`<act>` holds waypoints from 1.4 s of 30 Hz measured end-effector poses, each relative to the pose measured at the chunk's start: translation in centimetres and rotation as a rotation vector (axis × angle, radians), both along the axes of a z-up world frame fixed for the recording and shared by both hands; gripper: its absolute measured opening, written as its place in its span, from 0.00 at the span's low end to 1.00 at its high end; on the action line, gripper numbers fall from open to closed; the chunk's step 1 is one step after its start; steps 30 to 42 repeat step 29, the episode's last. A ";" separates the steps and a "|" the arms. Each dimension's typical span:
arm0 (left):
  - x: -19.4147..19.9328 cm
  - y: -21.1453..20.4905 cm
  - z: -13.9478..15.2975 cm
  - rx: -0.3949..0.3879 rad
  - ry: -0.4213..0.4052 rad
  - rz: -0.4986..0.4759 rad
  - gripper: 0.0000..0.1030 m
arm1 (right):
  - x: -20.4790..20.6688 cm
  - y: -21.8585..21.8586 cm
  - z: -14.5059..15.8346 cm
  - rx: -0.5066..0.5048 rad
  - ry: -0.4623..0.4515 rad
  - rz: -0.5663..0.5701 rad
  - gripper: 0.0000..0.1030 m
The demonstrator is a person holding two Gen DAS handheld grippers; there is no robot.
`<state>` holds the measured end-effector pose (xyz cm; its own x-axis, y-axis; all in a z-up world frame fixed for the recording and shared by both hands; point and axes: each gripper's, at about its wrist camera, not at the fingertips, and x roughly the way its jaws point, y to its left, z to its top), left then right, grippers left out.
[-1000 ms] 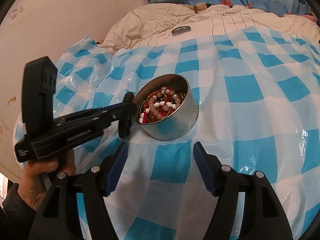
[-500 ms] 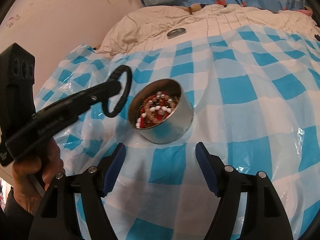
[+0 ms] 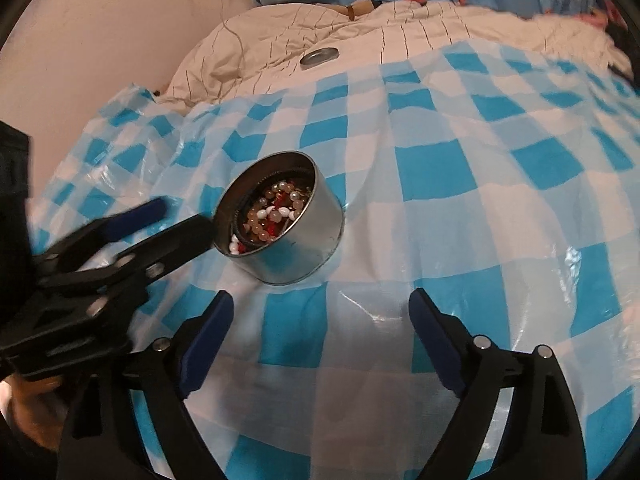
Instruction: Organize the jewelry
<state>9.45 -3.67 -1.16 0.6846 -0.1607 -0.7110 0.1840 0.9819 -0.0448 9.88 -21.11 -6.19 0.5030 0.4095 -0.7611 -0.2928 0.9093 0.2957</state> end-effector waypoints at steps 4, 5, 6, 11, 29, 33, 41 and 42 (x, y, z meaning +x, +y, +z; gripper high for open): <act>-3.1 1.6 1.4 0.097 -0.074 0.131 0.93 | -0.9 0.7 0.6 -0.059 -0.054 0.002 0.92; -3.9 2.0 1.6 0.102 -0.088 0.152 0.93 | -1.1 0.9 0.7 -0.071 -0.065 0.005 0.92; -4.6 2.3 1.8 0.102 -0.098 0.166 0.93 | -1.3 1.0 0.7 -0.074 -0.069 0.007 0.93; -6.5 3.4 2.0 0.154 -0.094 0.225 0.93 | -2.2 0.8 1.1 -0.070 -0.068 -0.010 0.93; -7.9 3.6 2.4 0.125 -0.064 0.239 0.93 | -4.3 1.6 1.8 -0.075 -0.119 -0.060 0.93; -7.9 3.6 2.4 0.125 -0.064 0.239 0.93 | -4.3 1.6 1.8 -0.075 -0.119 -0.060 0.93; -7.9 3.6 2.4 0.125 -0.064 0.239 0.93 | -4.3 1.6 1.8 -0.075 -0.119 -0.060 0.93; -7.9 3.6 2.4 0.125 -0.064 0.239 0.93 | -4.3 1.6 1.8 -0.075 -0.119 -0.060 0.93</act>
